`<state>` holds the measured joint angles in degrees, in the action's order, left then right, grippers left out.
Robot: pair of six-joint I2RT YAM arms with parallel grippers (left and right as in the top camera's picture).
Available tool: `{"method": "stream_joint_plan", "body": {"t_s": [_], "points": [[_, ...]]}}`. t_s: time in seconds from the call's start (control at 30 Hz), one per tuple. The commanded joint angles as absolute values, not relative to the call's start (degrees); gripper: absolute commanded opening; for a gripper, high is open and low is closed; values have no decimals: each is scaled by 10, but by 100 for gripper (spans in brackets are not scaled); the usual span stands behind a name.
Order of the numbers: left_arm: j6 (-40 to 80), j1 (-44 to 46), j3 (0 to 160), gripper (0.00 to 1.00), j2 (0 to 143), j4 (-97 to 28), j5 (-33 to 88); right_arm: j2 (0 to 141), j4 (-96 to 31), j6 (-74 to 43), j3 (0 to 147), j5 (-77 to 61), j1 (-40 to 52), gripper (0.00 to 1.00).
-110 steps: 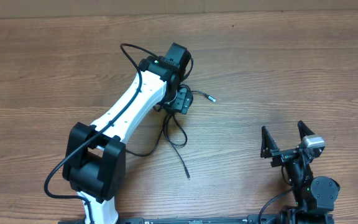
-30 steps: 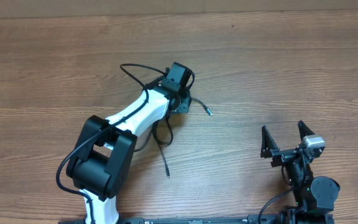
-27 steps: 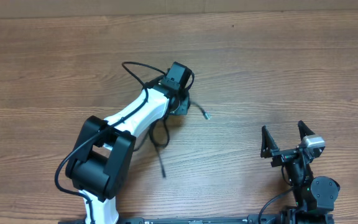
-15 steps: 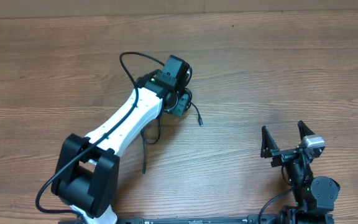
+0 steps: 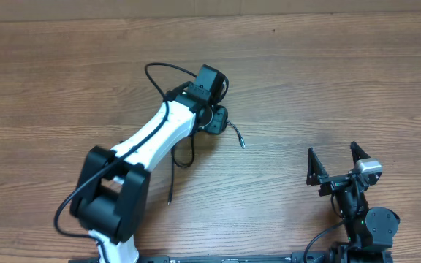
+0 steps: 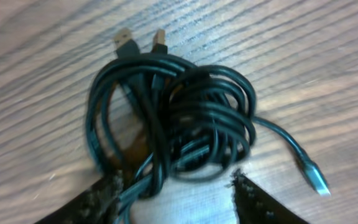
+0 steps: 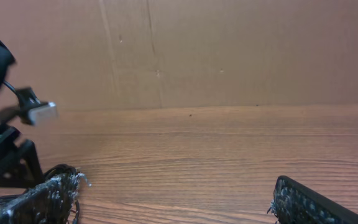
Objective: Untangle cables
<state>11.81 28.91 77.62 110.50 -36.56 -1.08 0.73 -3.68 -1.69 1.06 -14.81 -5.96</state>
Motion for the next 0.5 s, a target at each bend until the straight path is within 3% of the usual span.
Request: {"method": "stream_joint_plan", "body": {"t_s": [0.0, 0.1, 0.13, 0.17, 0.47], "points": [[142, 297, 780, 49, 1149, -347, -6, 4, -34, -16, 5, -145, -58, 100], [148, 297, 780, 44, 1179, -328, -6, 4, -34, -16, 5, -145, -58, 100], [148, 296, 780, 28, 1185, -327, -6, 4, -34, -16, 5, -145, -58, 100], [148, 296, 780, 4, 1187, -327, -6, 4, -34, -16, 5, -145, -58, 100], [148, 289, 822, 4, 1105, -375, -7, 4, -34, -16, 5, -145, -58, 100]]}}
